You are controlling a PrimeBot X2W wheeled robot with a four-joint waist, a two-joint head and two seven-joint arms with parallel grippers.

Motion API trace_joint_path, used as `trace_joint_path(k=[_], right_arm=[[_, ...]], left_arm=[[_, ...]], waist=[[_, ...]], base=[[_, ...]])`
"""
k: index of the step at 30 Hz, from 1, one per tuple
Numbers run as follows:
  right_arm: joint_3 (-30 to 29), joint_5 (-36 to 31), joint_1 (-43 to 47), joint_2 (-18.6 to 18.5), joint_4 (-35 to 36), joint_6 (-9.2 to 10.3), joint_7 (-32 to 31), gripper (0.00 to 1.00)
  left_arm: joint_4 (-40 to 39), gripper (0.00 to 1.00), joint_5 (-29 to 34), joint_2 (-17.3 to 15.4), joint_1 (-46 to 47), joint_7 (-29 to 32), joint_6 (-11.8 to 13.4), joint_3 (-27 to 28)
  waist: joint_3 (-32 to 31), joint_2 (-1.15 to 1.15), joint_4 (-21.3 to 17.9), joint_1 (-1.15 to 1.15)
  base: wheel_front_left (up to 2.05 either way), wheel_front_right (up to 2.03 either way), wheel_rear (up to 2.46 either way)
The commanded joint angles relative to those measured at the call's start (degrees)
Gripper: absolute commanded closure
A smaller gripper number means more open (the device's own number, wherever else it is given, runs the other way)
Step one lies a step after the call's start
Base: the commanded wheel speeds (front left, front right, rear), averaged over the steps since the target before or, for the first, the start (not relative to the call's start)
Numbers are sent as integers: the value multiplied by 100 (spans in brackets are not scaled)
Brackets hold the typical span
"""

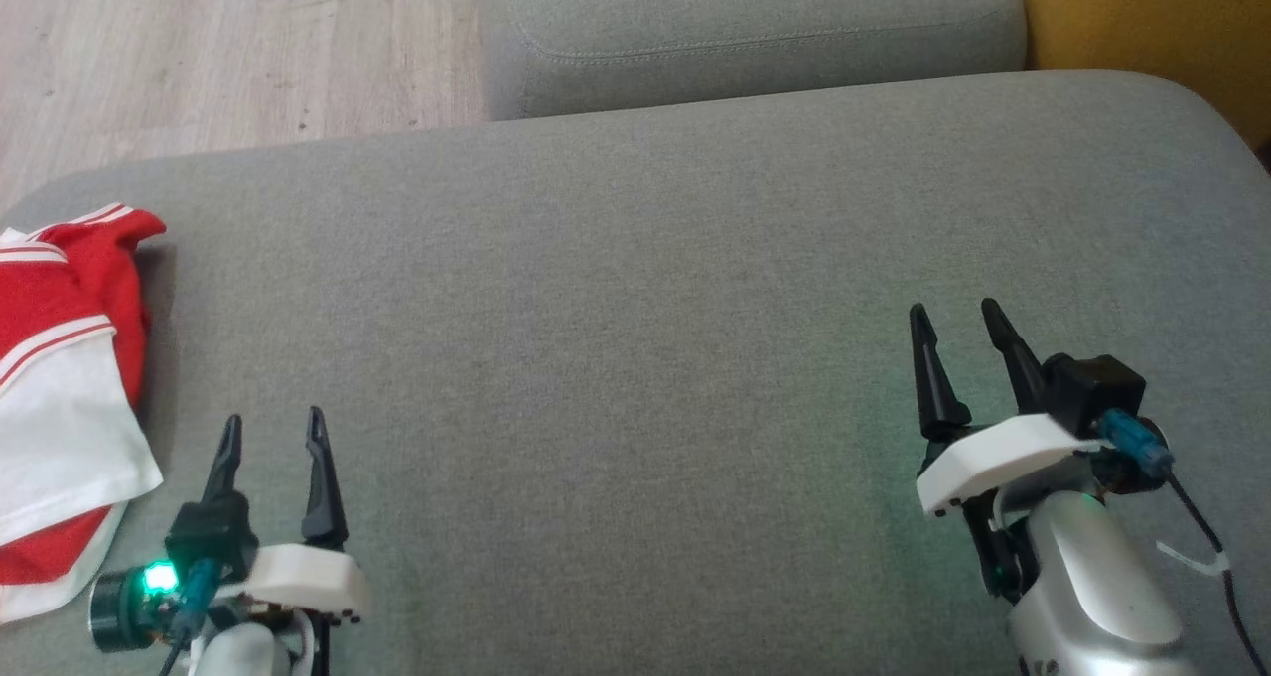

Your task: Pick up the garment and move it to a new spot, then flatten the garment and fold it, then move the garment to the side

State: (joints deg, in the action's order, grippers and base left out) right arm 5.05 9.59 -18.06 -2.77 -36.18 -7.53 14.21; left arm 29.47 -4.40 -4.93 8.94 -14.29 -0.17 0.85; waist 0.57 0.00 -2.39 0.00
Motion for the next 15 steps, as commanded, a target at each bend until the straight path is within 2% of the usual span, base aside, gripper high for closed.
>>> trace_joint_path(k=[1, 9, 15], right_arm=[[84, 16, -147, -11, 214, 4, 79, 0], [60, 37, -77, -11, 255, 4, 79, 0], [190, 72, -59, -11, 277, 4, 79, 0]], left_arm=[[-190, 0, -11, -56, 126, -71, 17, 257], [-217, 0, 42, 4, 94, -71, -54, 379], [-198, 0, 88, 56, 107, -71, -88, 429]], waist=[[-9, 0, 4, 0], [8, 0, 82, 0], [36, 0, 419, 0]], base=[[0, 0, 0], [0, 0, 0], [0, 0, 0]])
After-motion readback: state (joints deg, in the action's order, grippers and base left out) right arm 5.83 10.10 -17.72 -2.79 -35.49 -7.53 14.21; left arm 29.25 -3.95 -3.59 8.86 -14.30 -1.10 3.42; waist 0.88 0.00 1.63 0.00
